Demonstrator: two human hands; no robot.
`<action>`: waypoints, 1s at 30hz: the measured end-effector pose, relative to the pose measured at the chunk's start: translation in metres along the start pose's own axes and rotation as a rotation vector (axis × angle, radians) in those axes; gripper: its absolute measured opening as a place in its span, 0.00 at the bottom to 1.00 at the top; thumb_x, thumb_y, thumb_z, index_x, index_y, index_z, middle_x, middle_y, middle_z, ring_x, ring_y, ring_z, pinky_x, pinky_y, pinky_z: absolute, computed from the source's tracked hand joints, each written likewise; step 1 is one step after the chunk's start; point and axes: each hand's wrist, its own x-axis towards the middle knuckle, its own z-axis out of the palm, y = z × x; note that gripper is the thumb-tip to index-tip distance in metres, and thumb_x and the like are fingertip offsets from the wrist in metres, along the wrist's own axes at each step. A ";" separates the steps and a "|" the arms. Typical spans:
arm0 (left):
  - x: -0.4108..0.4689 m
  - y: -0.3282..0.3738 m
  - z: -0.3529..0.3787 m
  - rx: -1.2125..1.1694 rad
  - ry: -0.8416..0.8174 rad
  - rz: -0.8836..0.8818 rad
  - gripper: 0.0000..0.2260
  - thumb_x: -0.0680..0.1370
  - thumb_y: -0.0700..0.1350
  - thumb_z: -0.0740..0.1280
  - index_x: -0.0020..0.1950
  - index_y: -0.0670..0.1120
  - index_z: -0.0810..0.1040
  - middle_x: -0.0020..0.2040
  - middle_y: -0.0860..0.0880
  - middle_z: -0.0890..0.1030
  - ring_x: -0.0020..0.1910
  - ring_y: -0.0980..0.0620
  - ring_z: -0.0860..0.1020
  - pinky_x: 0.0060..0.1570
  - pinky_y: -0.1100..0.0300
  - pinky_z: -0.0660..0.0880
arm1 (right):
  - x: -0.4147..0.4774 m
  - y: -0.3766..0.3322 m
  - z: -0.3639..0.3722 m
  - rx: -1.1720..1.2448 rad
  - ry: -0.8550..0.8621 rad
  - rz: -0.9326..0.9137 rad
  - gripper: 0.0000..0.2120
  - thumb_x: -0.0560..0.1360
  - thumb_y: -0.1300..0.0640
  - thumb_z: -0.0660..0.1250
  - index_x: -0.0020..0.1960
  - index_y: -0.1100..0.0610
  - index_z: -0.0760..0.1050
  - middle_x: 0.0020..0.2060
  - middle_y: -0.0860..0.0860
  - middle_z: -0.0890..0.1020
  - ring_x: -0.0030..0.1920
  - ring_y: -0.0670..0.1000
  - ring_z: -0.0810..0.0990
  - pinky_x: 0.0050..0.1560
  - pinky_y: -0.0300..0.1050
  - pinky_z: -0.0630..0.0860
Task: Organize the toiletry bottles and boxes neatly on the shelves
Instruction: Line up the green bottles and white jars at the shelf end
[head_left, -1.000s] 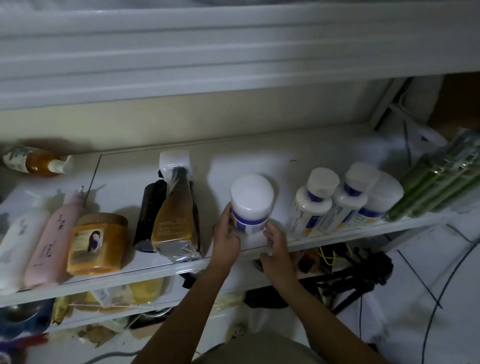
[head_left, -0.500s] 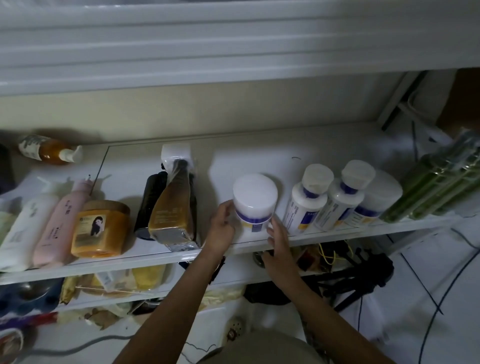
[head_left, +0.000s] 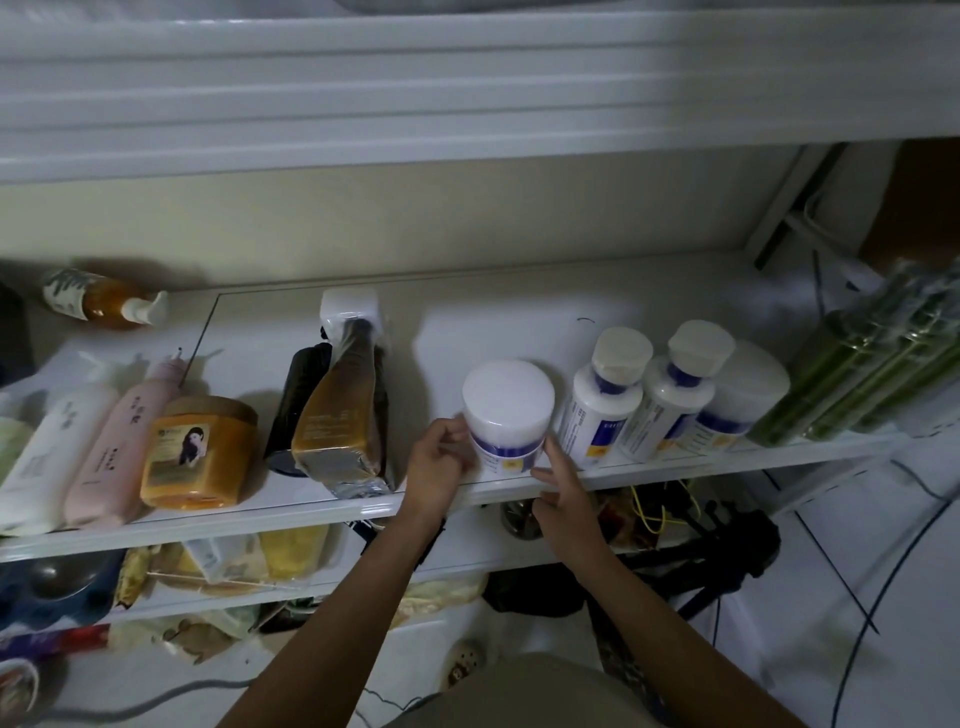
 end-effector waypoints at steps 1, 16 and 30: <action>-0.003 0.001 0.001 -0.012 -0.001 0.003 0.18 0.73 0.24 0.53 0.56 0.35 0.76 0.42 0.49 0.77 0.40 0.57 0.74 0.35 0.71 0.73 | 0.000 0.001 -0.002 -0.002 0.001 0.009 0.36 0.72 0.74 0.54 0.76 0.53 0.53 0.67 0.48 0.66 0.62 0.45 0.71 0.60 0.42 0.71; -0.009 -0.004 0.012 0.005 0.005 0.002 0.21 0.69 0.22 0.58 0.59 0.35 0.76 0.52 0.43 0.75 0.46 0.52 0.76 0.31 0.71 0.73 | -0.002 0.018 -0.007 -0.075 0.000 0.100 0.38 0.73 0.69 0.60 0.75 0.45 0.52 0.46 0.45 0.73 0.36 0.45 0.71 0.37 0.32 0.72; -0.007 -0.008 0.019 -0.007 0.011 -0.005 0.21 0.69 0.23 0.59 0.58 0.37 0.76 0.55 0.43 0.75 0.53 0.46 0.74 0.34 0.67 0.76 | -0.008 0.026 -0.003 -0.116 0.042 0.000 0.37 0.72 0.68 0.62 0.75 0.47 0.54 0.74 0.47 0.53 0.56 0.53 0.70 0.58 0.46 0.74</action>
